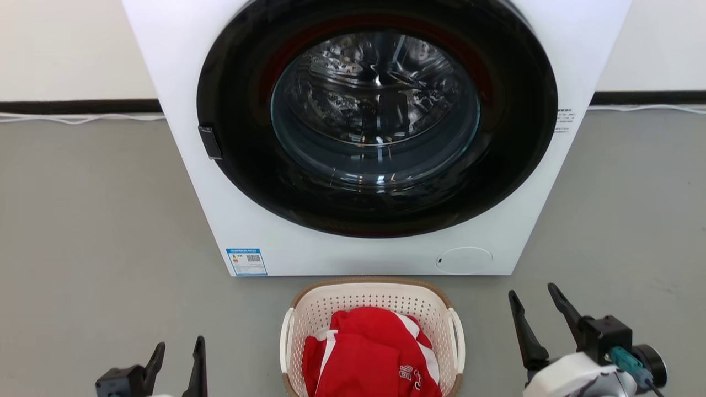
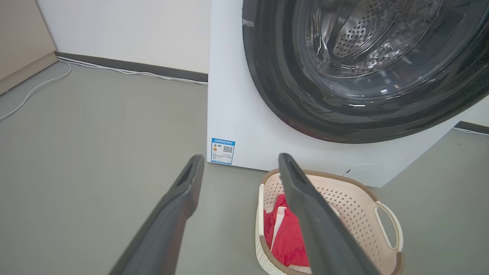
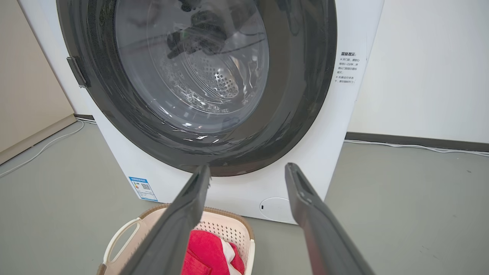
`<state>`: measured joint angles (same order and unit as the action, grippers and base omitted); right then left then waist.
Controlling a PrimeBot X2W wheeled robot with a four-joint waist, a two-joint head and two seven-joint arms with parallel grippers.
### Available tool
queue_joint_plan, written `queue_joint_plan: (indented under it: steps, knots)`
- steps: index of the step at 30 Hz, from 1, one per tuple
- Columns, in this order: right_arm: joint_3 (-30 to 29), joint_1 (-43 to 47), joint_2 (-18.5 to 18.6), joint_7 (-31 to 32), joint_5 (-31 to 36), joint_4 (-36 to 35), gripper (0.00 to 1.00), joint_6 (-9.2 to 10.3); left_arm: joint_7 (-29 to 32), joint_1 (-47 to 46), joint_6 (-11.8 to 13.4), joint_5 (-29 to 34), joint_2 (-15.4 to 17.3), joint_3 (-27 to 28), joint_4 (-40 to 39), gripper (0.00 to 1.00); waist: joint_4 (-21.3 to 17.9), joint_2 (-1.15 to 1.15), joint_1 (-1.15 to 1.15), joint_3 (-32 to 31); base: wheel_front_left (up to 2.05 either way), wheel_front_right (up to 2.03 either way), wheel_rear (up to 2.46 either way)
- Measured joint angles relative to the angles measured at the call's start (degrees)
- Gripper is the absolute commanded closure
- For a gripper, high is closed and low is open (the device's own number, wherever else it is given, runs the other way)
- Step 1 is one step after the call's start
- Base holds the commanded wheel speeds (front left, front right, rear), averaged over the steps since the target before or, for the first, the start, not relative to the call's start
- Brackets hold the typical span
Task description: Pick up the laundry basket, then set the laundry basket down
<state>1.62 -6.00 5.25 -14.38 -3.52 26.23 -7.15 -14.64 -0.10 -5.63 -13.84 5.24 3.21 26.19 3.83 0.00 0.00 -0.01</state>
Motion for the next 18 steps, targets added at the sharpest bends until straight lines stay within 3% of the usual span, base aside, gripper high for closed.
queue_joint_plan:
  steps: [18]
  knots:
    - [-2.7, 5.3, -1.2, 0.0, 0.1, -4.7, 0.0, 0.0, 0.0, 3.4, -1.0, 1.4, -1.4, 1.7, -4.4, 0.0, -0.9, 0.0, 0.0, -1.7, 0.0, 0.0, 0.0]
